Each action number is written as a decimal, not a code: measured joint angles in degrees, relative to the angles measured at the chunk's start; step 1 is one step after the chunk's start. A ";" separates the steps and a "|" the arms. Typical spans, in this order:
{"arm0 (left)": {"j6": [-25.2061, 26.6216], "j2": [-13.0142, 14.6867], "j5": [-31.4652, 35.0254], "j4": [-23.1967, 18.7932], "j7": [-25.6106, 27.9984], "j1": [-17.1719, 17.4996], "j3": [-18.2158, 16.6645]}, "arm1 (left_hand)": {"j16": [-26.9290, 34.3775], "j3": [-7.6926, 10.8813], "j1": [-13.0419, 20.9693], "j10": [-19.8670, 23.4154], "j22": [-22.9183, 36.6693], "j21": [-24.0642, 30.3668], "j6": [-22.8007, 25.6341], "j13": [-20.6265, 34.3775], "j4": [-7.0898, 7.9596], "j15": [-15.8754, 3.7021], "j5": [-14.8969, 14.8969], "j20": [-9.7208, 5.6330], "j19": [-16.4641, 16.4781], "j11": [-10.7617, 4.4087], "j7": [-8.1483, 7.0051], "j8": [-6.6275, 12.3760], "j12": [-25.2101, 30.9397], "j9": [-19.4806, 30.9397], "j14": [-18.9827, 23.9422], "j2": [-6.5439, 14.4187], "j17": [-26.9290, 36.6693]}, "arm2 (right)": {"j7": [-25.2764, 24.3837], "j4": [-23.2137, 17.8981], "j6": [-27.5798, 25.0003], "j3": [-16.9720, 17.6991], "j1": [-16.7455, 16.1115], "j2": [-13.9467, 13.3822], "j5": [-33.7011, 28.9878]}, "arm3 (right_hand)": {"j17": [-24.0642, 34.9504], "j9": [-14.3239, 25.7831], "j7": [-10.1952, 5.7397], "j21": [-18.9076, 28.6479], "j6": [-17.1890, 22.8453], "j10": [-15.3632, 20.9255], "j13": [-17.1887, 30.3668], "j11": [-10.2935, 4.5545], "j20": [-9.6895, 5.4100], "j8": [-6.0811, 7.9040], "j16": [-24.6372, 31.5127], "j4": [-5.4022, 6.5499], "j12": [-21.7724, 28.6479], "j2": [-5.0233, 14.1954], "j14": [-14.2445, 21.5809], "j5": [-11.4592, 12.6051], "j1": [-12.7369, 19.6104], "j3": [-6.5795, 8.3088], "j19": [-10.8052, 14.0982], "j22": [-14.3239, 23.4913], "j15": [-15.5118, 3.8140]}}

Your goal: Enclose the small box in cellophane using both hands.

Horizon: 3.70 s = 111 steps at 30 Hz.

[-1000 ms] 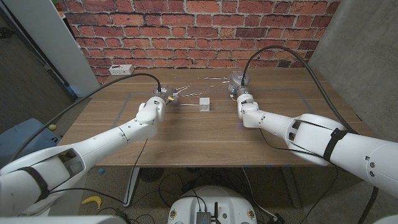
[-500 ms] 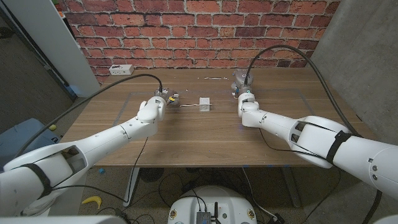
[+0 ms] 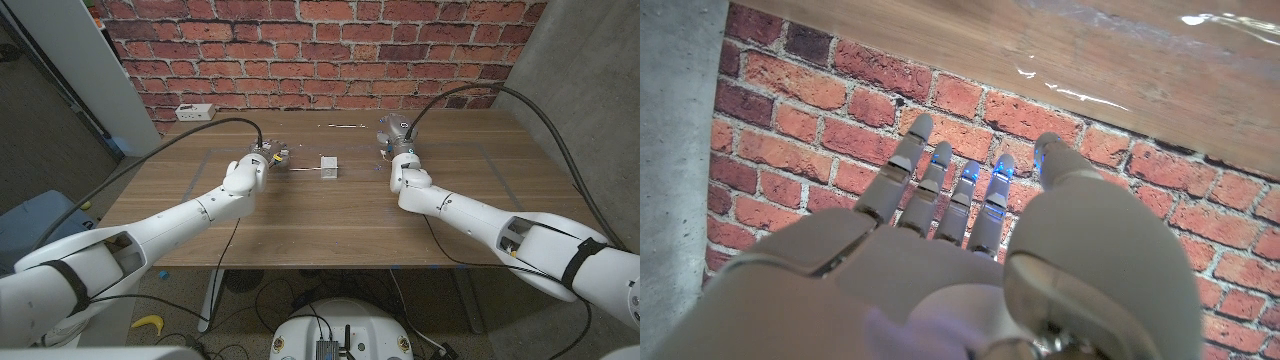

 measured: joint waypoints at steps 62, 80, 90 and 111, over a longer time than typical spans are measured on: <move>-4.48 -5.31 -0.22 12.24 -4.34 -6.92 5.76 | -0.28 -1.29 -9.41 -6.93 0.51 -0.50 -8.23 -0.15 -3.20 0.12 1.31 -1.98 -3.71 -1.23 -0.28 0.96 0.29 -0.27 -3.13 -4.92 -0.16 | 47.35 -41.45 -7.10 1.81 -10.65 -19.67 -19.82 | -2.52 -0.27 -2.46 -2.06 -12.77 -8.45 0.00 -0.25 5.03 -0.90 -2.74 -5.42 -1.19 -11.35 -10.61 -1.21 -2.83 2.96 -10.38 -0.30 0.44; -4.45 -4.85 -1.27 11.55 -4.22 -7.00 5.64 | 0.00 -1.29 -9.42 -6.93 0.50 -0.22 -8.23 -0.14 -3.20 0.12 1.31 -1.97 -3.71 -1.24 -0.28 0.96 0.29 -0.27 -3.12 -4.90 -0.15 | 55.88 -33.97 -5.94 -0.71 -9.48 -15.25 -31.69 | -4.75 -0.27 -3.39 -1.77 -14.21 -10.34 -0.41 -1.61 3.64 0.00 -2.34 -6.90 -0.29 -8.63 -12.94 1.11 5.33 7.36 -10.83 -0.57 0.57; -4.37 -4.28 -1.61 10.64 -4.23 -6.69 5.20 | 0.00 -1.45 -9.72 -6.93 0.50 -0.22 -8.23 -0.14 -3.04 0.11 1.31 -1.97 -3.71 -1.24 -0.28 0.96 0.51 -0.27 -3.12 -4.61 -0.15 | 57.00 -29.41 -3.95 -0.29 -9.47 -13.54 -34.12 | -5.47 -0.27 -3.19 -0.94 -10.69 -7.26 -0.68 -1.51 2.76 0.85 -1.40 -6.34 0.65 -8.86 -10.73 1.40 6.47 7.93 -9.25 -0.56 0.49; -4.74 -3.04 -2.34 8.45 -4.88 -5.84 4.14 | 0.00 -1.85 -10.18 -6.93 0.50 -0.22 -8.23 -0.14 -2.96 0.11 1.30 -1.97 -3.71 -1.24 -0.28 0.96 0.72 -0.27 -3.12 -5.07 -0.15 | 37.23 -18.75 4.19 1.54 -10.29 -10.78 -34.32 | -4.50 -0.27 -0.83 2.03 27.87 21.03 -0.93 -6.70 -3.61 7.50 8.25 -5.88 5.92 -0.77 7.05 -3.62 14.96 2.95 3.00 -0.14 -0.20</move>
